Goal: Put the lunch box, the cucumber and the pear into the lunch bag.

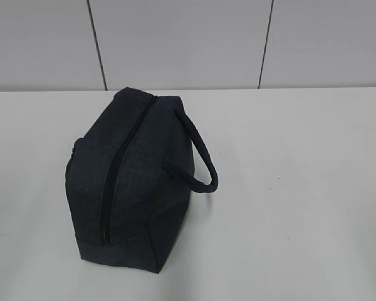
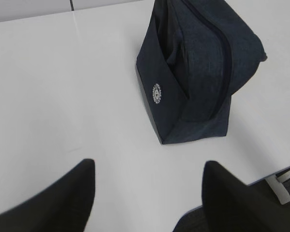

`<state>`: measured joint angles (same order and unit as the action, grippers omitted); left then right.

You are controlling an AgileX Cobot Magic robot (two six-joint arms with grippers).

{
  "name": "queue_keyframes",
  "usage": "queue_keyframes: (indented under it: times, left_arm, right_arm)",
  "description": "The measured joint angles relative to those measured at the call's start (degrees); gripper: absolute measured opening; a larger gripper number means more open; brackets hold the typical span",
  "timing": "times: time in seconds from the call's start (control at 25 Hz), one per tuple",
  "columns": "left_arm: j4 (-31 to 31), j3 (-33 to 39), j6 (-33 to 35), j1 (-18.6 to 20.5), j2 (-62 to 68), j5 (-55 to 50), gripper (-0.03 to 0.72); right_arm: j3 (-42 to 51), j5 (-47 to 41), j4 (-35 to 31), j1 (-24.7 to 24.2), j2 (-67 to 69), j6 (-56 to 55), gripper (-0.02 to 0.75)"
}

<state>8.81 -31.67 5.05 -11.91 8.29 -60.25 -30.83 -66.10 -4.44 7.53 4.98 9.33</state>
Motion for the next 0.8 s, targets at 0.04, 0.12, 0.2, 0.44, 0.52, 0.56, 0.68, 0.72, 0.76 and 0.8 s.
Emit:
queue_keyframes:
  times: [0.04,0.12,0.2,0.44,0.52,0.56,0.68,0.72,0.76,0.8]
  left_arm:
    - [0.0,0.23,0.0,0.0,-1.06,-1.2,0.417]
    - [0.0,0.83,0.0,0.0,-2.93,-2.69,0.412]
    - [-0.05,1.15,0.0,0.0,-4.81,-3.22,0.409]
    - [-2.17,1.21,0.0,0.0,-7.96,-3.37,0.404]
    - [-2.74,1.21,0.0,0.0,-7.96,-3.42,0.404]
    - [-2.88,1.21,0.0,0.0,-7.96,-3.41,0.404]
    - [-3.58,1.21,0.0,0.0,-7.96,-3.43,0.403]
    - [-3.85,1.21,0.0,0.0,-7.96,-3.48,0.403]
    - [-3.98,1.21,0.0,0.0,-7.96,-3.48,0.403]
    - [-4.08,1.21,0.0,0.0,-7.96,-3.48,0.403]
  right_arm:
    - [1.05,-0.22,0.0,0.0,-2.18,0.0,0.339]
    - [1.89,-0.22,0.0,0.0,-4.45,0.0,0.339]
    - [2.27,-0.22,0.0,0.0,-5.65,0.0,0.338]
    - [2.37,-0.22,0.0,0.0,-5.89,0.0,0.338]
    - [2.37,-0.22,0.0,0.0,-5.89,0.0,0.338]
    - [2.37,-0.22,0.0,0.0,-5.89,0.0,0.338]
    - [2.37,-0.22,0.0,0.0,-5.89,0.0,0.338]
    - [2.37,-0.22,0.0,0.0,-5.89,0.0,0.338]
    - [2.37,-0.22,0.0,0.0,-5.89,0.0,0.338]
    - [2.37,-0.22,0.0,0.0,-5.89,0.0,0.338]
